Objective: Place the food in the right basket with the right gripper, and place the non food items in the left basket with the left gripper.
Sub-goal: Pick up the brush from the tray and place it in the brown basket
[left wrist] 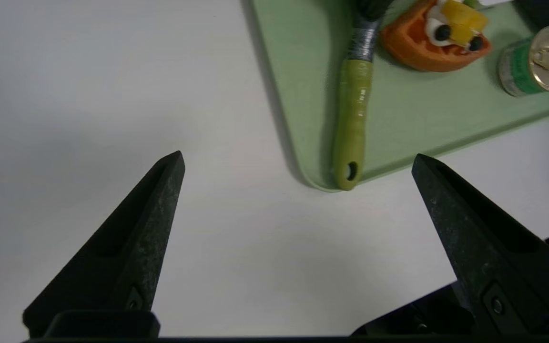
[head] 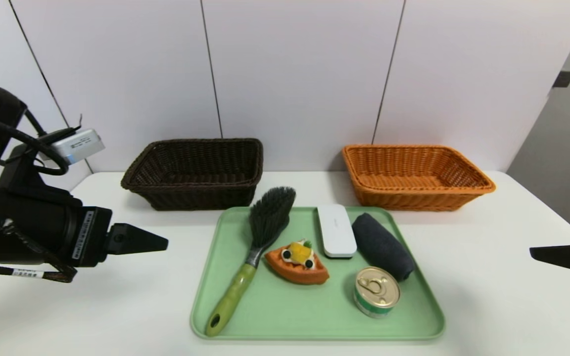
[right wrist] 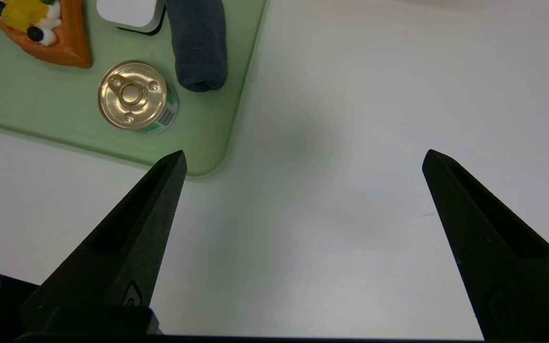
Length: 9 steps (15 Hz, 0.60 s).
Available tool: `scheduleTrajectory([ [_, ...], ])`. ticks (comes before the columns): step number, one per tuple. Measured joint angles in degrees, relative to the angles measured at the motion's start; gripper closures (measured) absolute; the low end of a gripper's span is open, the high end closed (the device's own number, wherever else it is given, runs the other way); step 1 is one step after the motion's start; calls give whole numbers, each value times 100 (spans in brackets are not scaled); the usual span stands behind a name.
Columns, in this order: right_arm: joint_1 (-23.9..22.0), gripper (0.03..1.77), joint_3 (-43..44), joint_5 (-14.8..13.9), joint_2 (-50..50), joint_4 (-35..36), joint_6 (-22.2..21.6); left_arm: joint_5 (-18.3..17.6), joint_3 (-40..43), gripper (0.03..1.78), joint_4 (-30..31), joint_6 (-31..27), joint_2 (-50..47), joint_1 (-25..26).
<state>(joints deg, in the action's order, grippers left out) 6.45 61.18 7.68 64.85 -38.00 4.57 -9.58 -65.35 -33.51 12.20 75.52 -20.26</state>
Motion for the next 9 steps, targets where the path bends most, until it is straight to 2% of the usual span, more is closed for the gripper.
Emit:
scheduleTrajectory([
  [2, 179, 9, 69, -5, 174, 7, -13, 228, -261, 12, -46, 352, 212, -798],
  [4, 366, 9, 149, -13, 334, 16, -22, 623, -452, 12, -48, 645, 579, -1559],
  [6, 457, 9, 215, -18, 466, 21, -24, 1042, -623, 12, -30, 761, 1040, -2075],
  [9, 507, 9, 257, -18, 568, 24, -46, 1192, -973, 12, -46, 791, 1641, -2549],
])
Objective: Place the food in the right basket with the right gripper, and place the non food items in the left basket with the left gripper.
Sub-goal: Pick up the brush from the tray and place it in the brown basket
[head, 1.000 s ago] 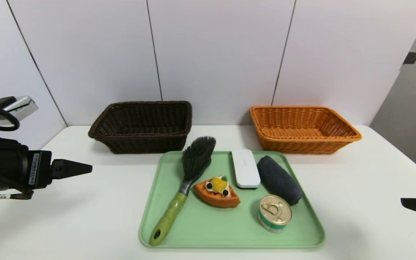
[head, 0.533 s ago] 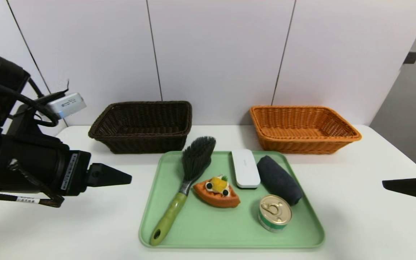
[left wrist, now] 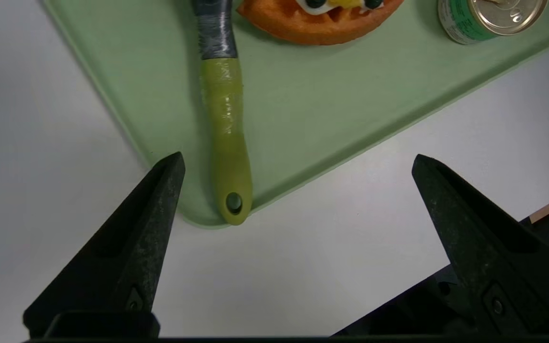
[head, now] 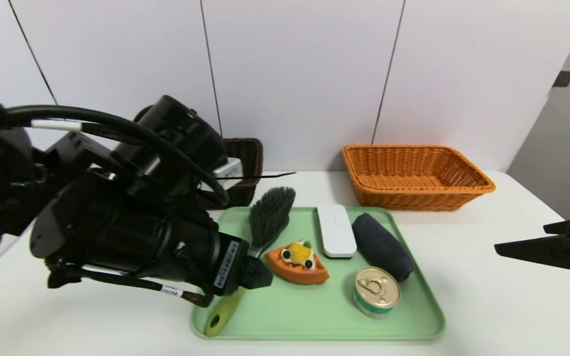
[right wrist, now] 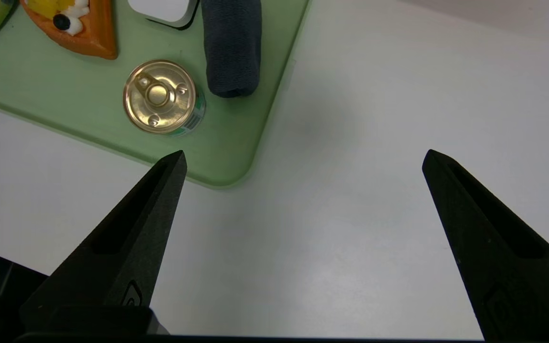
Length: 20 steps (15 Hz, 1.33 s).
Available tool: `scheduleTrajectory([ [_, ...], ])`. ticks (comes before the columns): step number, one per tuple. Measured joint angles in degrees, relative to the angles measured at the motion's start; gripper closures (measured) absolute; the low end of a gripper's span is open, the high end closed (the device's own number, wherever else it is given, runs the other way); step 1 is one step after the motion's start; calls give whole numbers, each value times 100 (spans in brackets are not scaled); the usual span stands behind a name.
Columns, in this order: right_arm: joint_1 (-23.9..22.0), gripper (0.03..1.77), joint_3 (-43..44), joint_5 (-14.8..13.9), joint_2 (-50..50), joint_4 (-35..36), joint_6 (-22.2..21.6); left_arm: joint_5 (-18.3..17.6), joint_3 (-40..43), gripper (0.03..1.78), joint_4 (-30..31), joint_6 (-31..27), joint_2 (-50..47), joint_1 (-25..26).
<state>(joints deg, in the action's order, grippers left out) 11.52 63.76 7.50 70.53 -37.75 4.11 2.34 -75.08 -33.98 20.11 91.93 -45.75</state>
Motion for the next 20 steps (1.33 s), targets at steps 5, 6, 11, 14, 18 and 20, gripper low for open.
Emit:
scheduleTrajectory([
  [5, 18, 9, -54, -1, 110, 2, -17, 38, -642, 12, -511, -35, 770, -249],
  [6, 16, 9, -80, 0, 121, 2, -17, 41, -879, 12, -742, -39, 901, -251],
  [11, 13, 9, -190, 0, 149, 66, -17, 449, -1783, 12, -1911, -68, 1551, -258],
  [14, 13, 9, -386, 0, 140, 293, -12, 482, -1858, 12, -2004, -69, 1874, -221],
  [18, 13, 9, -486, 0, 118, 315, -17, 485, -1991, 12, -1996, -55, 2208, -63],
  [20, 2, 9, -544, 0, 107, 315, -20, 482, -2000, 12, -2016, -52, 2278, 20],
])
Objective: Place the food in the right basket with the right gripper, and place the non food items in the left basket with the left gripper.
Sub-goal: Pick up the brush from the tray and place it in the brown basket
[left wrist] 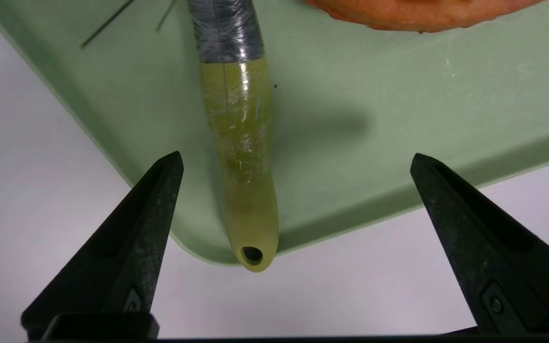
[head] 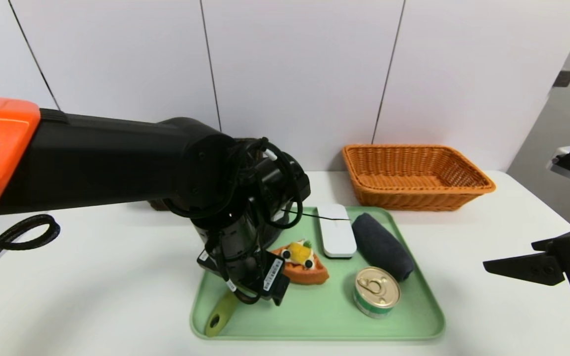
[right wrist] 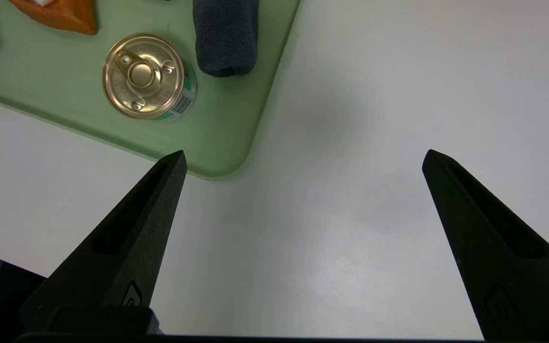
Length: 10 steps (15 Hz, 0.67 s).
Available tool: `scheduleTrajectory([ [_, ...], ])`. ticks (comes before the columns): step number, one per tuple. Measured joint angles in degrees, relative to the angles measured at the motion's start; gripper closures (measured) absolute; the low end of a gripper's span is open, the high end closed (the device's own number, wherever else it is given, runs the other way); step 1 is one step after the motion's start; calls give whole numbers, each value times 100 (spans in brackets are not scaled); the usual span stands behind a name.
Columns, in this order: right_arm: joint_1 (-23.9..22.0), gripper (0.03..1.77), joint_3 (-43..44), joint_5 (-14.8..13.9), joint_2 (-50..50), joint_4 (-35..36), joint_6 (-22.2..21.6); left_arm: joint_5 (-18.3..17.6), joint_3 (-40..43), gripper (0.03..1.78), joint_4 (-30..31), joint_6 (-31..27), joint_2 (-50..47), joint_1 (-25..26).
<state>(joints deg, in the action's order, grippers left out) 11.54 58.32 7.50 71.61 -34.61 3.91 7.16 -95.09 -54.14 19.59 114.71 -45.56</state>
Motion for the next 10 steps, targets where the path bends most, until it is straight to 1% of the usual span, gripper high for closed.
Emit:
scheduleTrajectory([
  [5, -13, 9, -90, 2, -13, 5, 0, -5, 46, 12, -77, 30, 98, 204],
  [10, -30, 9, -111, 0, -22, 5, -1, -49, 57, 12, -143, 30, 144, 240],
])
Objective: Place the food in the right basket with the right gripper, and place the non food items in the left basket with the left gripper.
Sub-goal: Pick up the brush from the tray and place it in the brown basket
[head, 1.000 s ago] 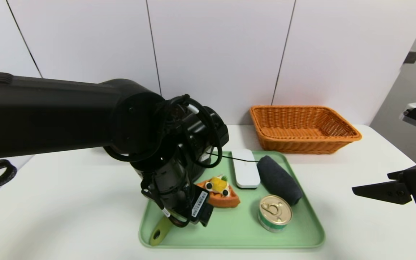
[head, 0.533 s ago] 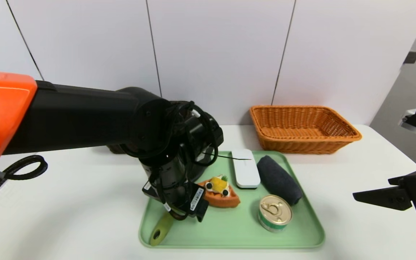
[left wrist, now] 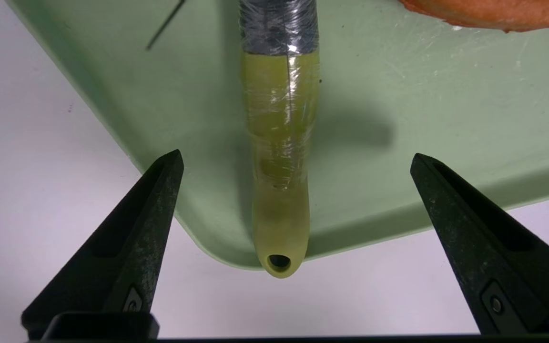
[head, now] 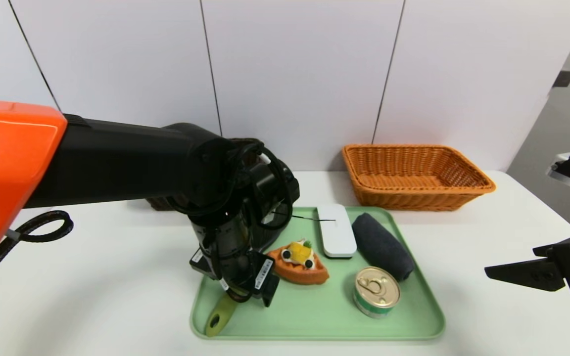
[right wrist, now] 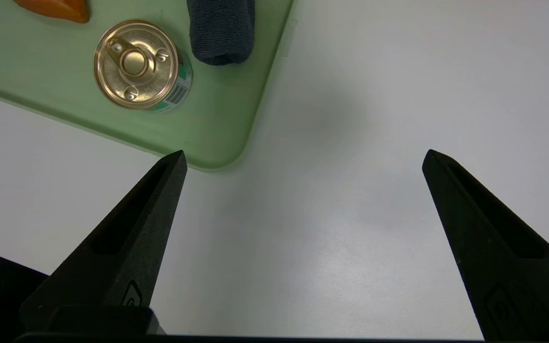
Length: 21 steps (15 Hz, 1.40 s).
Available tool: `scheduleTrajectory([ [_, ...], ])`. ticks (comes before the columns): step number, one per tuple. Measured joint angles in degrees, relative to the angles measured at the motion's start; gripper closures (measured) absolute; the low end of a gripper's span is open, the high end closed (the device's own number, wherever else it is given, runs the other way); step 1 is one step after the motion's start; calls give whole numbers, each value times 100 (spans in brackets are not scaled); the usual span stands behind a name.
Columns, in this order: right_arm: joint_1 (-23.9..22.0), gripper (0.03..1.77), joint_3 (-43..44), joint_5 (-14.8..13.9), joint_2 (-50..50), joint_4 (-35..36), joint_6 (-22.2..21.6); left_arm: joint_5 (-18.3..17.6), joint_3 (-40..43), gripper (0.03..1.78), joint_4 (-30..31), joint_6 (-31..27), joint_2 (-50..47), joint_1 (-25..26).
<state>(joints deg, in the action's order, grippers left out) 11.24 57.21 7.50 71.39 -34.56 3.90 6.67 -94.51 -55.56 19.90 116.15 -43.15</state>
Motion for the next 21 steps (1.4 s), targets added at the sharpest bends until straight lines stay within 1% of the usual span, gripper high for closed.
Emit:
scheduleTrajectory([
  [21, 9, 9, -32, -9, -6, 0, 4, -26, -79, 12, 50, -5, 218, 7],
])
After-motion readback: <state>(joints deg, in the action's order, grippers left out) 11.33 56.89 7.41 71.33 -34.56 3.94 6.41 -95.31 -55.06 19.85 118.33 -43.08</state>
